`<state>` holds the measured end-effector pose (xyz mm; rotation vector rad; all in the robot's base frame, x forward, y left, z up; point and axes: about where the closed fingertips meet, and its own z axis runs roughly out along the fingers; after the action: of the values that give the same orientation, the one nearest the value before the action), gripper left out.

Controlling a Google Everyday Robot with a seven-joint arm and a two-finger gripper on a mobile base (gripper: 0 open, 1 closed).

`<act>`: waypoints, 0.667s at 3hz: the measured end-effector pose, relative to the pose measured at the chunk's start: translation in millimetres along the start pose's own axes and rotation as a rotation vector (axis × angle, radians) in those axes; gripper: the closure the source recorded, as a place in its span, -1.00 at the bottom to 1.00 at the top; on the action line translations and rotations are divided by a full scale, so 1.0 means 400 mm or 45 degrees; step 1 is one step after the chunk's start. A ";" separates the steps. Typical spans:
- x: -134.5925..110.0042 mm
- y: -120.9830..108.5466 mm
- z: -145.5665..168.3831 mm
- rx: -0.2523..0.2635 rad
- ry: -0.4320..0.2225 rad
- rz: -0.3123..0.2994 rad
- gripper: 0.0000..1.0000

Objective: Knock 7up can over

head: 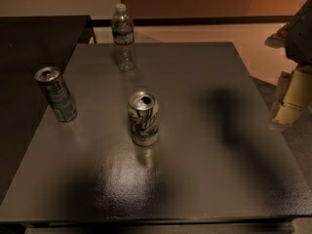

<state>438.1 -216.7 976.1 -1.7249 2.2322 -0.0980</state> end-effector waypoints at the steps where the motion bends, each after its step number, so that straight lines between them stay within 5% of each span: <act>1: 0.000 0.000 0.000 0.000 0.000 0.000 -1.00; 2: -0.020 0.010 -0.003 -0.003 -0.033 -0.015 -1.00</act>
Offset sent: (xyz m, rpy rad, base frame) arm -0.0064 0.0185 -0.0011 0.0512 0.0090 0.0443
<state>435.7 -208.2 978.0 -1.7308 2.2046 -0.0749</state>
